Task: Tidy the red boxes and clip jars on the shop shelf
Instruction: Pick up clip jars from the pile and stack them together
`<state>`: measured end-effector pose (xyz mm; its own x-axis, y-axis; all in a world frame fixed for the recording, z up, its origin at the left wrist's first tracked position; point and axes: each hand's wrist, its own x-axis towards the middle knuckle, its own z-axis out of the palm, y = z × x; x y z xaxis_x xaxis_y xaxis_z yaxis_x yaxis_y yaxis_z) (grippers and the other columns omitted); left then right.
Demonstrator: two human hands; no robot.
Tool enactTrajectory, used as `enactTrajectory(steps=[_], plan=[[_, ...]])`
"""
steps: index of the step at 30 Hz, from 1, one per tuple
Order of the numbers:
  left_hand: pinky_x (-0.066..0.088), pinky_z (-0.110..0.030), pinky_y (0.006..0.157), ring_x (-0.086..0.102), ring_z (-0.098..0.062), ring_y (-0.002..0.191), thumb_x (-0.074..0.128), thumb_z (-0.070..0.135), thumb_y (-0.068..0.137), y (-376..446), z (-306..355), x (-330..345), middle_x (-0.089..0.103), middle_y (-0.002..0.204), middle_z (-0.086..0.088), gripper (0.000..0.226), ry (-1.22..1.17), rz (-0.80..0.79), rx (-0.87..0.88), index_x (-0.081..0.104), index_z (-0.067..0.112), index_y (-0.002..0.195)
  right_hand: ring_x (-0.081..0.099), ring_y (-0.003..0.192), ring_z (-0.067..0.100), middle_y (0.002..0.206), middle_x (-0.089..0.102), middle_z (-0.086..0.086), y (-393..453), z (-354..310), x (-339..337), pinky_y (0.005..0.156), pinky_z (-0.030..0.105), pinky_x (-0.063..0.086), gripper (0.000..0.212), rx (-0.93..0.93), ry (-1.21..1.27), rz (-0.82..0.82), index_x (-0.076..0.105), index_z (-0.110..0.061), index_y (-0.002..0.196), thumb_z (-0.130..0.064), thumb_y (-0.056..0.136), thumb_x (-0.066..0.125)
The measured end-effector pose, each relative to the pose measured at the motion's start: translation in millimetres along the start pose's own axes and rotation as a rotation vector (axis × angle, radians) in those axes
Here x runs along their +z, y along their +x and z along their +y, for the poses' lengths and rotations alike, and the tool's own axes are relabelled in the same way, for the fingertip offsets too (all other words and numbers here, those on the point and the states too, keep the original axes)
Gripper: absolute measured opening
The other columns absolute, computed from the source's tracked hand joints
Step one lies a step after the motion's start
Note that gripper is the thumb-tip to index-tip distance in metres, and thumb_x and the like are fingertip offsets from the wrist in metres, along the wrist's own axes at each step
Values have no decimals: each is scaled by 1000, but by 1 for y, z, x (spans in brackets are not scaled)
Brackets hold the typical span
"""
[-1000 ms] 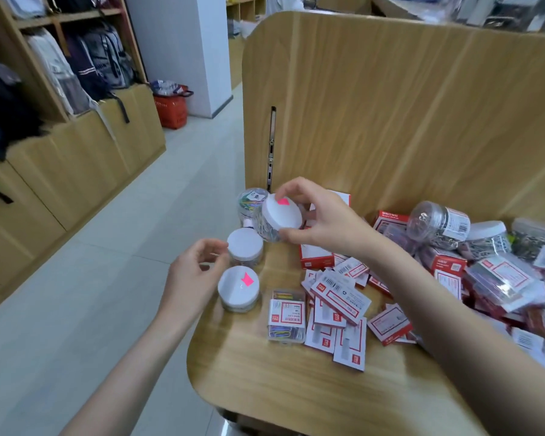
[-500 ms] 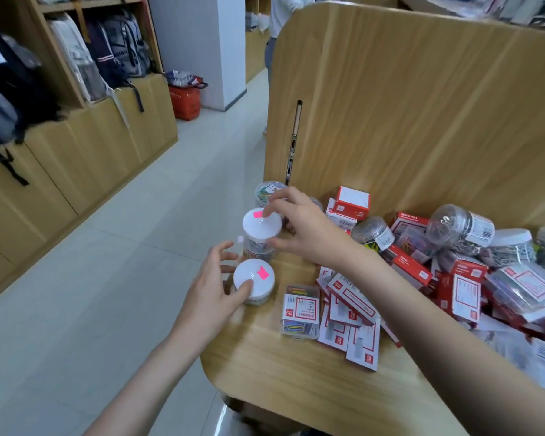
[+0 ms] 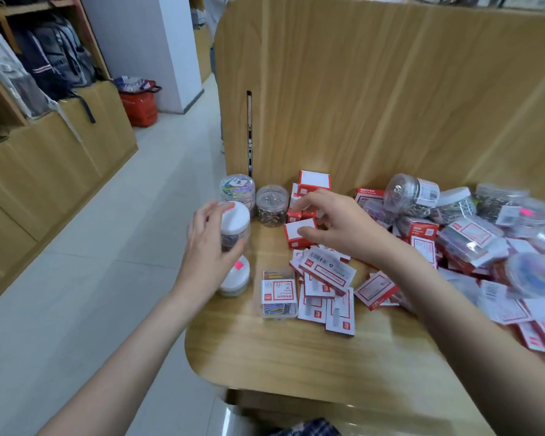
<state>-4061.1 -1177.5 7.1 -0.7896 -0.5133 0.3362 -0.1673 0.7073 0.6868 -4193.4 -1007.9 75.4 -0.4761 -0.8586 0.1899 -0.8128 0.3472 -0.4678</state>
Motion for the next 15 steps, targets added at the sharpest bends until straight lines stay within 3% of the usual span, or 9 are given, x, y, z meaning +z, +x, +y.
enactTrajectory(steps=[2, 4, 7, 11, 15], plan=[[29, -18, 84, 44, -22, 115, 69, 15, 79, 10, -1, 1, 43, 125, -10, 47, -41, 25, -64, 50, 15, 122, 46, 76, -5, 99, 55, -3, -10, 5, -2, 69, 1, 31, 27, 41, 11, 4, 60, -12, 106, -13, 80, 66], [34, -24, 78, 48, -20, 105, 70, 17, 79, 15, -3, 1, 46, 119, -7, 44, -78, 39, -94, 52, 17, 118, 51, 85, 6, 103, 58, -1, -15, 5, -2, 68, 5, 34, 28, 57, 8, -24, 59, -11, 109, -14, 81, 65], [42, -32, 84, 52, -22, 104, 71, 15, 78, 17, -10, -2, 50, 114, 0, 41, -150, 36, -82, 51, 27, 111, 53, 96, 12, 109, 60, 2, -7, -4, 7, 73, 15, 41, 27, 78, 44, -107, 57, -10, 112, -11, 84, 61], [47, -31, 80, 57, -23, 98, 73, 22, 74, 12, -19, -11, 52, 119, -1, 48, -277, -21, -111, 43, 52, 98, 54, 100, 14, 113, 61, 6, 13, -16, 20, 76, 16, 39, 29, 52, 92, -140, 57, -8, 113, -4, 85, 54], [45, -29, 85, 54, -14, 102, 66, 34, 69, 4, -22, -16, 50, 121, 2, 45, -289, -73, -91, 43, 52, 103, 55, 99, 17, 112, 60, 5, 16, -18, 23, 83, 26, 44, 27, 57, 112, -111, 57, -9, 112, -4, 86, 52]])
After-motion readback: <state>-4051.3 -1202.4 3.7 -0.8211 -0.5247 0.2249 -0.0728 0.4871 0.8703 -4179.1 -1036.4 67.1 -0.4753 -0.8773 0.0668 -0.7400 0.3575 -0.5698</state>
